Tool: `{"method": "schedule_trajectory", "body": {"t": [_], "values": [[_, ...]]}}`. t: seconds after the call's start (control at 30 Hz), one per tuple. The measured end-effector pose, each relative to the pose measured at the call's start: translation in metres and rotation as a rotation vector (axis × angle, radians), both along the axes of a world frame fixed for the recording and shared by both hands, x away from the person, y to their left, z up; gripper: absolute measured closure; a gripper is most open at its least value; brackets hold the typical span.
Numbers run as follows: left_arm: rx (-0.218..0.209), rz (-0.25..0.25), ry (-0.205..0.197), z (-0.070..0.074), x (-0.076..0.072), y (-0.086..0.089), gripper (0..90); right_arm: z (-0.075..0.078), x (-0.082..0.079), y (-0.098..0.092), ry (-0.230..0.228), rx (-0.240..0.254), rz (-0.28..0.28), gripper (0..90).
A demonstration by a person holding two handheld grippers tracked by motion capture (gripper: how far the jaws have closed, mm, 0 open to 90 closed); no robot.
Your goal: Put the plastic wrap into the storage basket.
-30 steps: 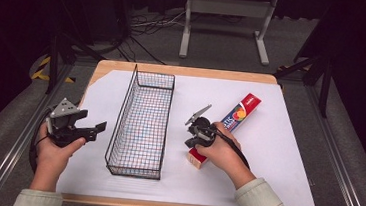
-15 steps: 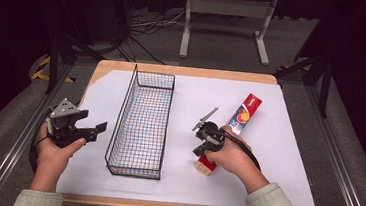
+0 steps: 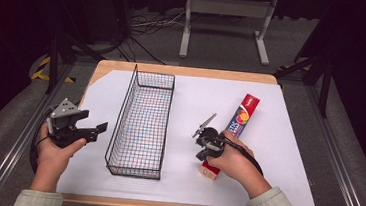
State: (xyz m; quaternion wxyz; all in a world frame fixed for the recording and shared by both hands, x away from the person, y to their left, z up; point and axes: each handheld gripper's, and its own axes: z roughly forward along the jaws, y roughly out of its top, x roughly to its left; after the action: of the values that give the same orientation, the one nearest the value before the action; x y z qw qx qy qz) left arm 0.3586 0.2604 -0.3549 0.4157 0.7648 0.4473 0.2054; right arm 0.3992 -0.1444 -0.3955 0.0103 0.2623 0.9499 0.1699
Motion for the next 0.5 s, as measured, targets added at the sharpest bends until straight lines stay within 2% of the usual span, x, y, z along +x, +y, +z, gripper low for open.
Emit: {"method": "schedule_trajectory", "body": {"t": [0.33, 0.4, 0.43, 0.5], "values": [[-0.006, 0.003, -0.005, 0.001, 0.0, 0.002, 20.7, 0.001, -0.013, -0.02, 0.062, -0.04, -0.001, 90.0], [-0.004, 0.002, -0.005, 0.001, -0.001, 0.002, 20.7, -0.004, -0.014, -0.025, 0.09, -0.081, -0.013, 90.0], [-0.006, 0.002, -0.003, 0.001, -0.001, 0.002, 20.7, -0.008, -0.015, -0.03, 0.096, -0.127, -0.021, 90.0], [-0.002, 0.001, -0.004, 0.001, -0.002, 0.002, 20.7, -0.013, -0.016, -0.04, 0.099, -0.162, -0.031, 90.0]]}}
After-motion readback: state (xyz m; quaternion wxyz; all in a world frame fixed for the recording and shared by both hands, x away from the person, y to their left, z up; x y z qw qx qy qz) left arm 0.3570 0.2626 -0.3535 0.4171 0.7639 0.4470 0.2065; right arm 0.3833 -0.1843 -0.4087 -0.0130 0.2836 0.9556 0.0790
